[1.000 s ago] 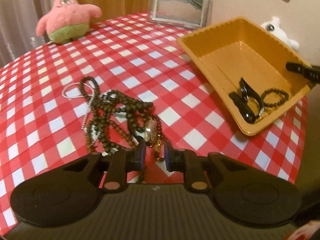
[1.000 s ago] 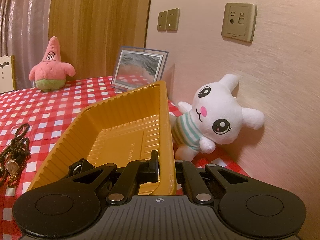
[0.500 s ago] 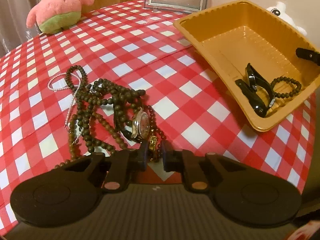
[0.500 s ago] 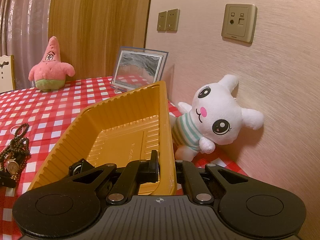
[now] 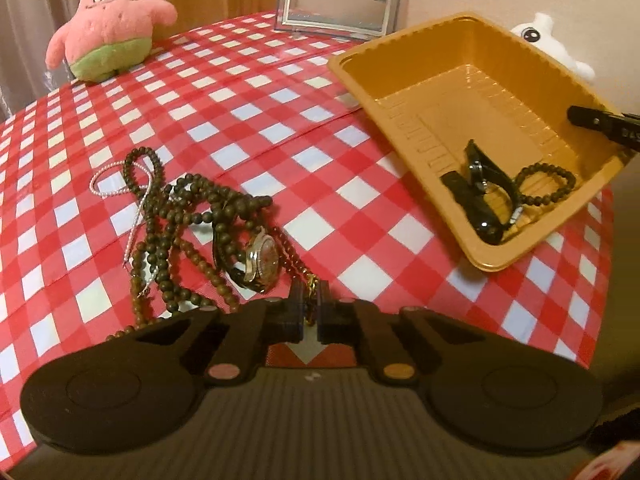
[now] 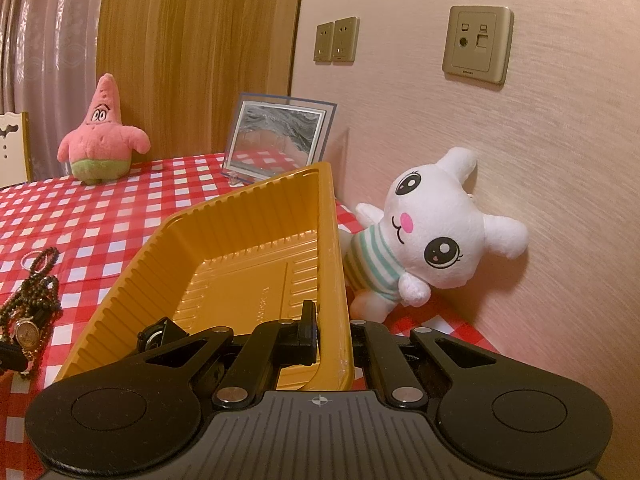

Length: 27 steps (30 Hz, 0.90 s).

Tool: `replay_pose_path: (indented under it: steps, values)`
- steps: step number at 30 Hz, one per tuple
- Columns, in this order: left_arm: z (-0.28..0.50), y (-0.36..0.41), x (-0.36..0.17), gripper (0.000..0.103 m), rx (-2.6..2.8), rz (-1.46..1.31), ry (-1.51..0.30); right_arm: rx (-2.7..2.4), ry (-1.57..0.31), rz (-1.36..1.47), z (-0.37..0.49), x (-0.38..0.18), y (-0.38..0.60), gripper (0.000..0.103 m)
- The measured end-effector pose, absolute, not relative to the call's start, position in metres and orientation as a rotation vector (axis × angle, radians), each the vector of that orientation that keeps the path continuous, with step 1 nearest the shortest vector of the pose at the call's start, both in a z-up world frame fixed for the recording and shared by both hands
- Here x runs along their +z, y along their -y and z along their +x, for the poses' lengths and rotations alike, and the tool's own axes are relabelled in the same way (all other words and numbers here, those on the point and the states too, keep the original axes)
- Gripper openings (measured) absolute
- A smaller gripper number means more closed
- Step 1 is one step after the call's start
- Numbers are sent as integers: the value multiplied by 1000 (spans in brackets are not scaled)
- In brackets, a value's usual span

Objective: Organize jewelry

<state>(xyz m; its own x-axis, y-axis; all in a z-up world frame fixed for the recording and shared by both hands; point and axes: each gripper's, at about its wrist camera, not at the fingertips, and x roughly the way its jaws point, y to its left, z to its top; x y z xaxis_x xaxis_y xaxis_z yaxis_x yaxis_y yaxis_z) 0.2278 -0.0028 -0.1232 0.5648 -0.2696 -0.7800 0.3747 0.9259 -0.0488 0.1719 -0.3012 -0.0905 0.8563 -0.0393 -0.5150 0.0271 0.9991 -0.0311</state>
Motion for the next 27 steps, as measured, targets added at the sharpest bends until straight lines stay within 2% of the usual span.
replay_pose_path:
  steps: [16,27]
  values:
    - [220,3,-43,4,-437,98,-720,-31,-541,-17,172,-90,300,4]
    - [230,35,-12,4,-544,76,-637,-29,-540,-16,173,-91,299,4]
